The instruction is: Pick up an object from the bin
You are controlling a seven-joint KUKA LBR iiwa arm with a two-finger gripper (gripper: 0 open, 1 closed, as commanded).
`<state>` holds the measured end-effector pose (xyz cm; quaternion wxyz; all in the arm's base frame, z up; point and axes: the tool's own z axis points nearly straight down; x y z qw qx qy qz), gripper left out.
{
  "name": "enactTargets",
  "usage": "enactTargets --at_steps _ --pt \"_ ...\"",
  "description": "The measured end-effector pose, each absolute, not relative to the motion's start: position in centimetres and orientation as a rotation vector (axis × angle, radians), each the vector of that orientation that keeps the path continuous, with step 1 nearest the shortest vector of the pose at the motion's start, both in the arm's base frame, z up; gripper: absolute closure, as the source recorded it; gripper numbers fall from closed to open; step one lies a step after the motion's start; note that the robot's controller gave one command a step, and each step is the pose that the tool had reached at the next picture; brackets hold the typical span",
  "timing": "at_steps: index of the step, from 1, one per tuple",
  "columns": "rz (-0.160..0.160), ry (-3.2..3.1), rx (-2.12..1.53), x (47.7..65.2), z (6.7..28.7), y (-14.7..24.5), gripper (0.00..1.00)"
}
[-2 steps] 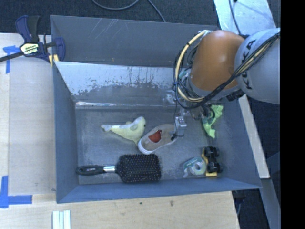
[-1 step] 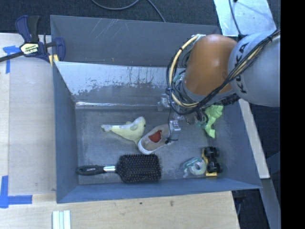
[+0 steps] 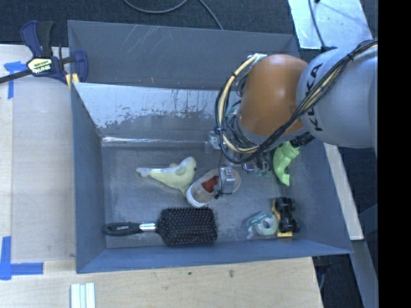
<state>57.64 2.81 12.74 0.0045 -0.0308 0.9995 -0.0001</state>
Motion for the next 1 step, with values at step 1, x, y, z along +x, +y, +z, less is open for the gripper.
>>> enactTargets --at_steps 1 --pt "0.01 3.129 -0.215 59.51 7.3 1.98 0.0"
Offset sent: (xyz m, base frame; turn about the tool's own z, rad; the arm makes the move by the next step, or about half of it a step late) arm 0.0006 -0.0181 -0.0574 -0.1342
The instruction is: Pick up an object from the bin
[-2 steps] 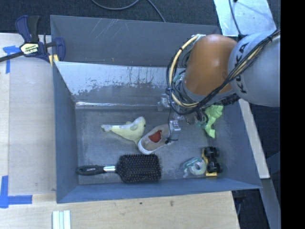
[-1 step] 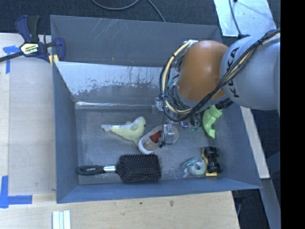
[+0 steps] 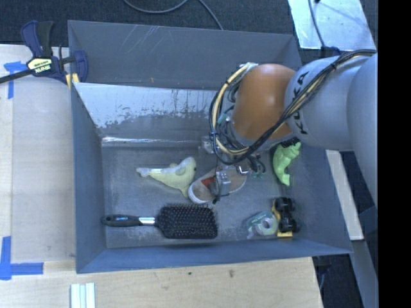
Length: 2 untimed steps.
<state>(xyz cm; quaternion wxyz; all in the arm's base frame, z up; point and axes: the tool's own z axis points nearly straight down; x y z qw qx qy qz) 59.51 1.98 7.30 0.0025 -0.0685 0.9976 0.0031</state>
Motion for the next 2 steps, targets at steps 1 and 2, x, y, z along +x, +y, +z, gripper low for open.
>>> enactTargets --at_steps 1,2 --pt "0.002 3.102 -0.304 58.15 7.46 1.16 1.0" --pt "0.002 3.102 -0.304 58.15 7.46 1.16 1.0"
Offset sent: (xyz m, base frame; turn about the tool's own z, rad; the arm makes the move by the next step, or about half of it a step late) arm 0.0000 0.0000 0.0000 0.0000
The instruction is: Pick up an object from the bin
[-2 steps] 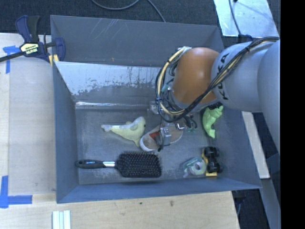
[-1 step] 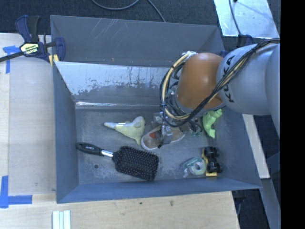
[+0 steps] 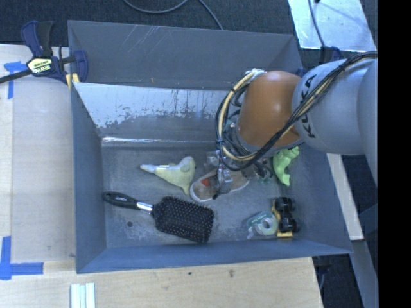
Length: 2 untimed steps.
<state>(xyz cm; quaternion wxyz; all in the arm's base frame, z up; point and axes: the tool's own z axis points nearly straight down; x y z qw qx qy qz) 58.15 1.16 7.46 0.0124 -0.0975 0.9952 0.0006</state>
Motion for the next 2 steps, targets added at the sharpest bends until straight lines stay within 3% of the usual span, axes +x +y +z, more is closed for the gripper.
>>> enactTargets --at_steps 2 --pt "0.001 3.105 -0.304 58.02 8.51 1.12 1.0"
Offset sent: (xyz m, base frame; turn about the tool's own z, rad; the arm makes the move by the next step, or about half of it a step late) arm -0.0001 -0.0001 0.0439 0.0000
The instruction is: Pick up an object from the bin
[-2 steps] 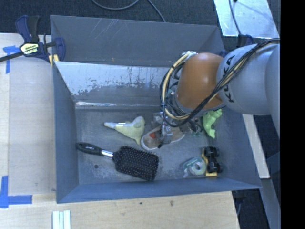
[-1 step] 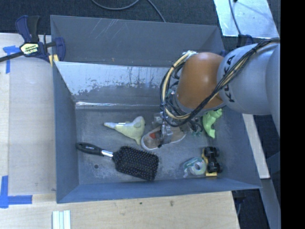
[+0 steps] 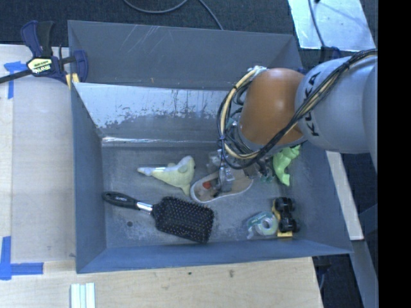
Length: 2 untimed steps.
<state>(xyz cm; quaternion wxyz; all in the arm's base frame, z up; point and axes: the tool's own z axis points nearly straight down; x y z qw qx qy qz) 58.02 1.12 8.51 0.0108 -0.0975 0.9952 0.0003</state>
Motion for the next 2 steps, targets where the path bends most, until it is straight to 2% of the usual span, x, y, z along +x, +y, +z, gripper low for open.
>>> enactTargets --at_steps 2 --pt "0.0 3.103 -0.303 58.06 10.28 1.09 1.0"
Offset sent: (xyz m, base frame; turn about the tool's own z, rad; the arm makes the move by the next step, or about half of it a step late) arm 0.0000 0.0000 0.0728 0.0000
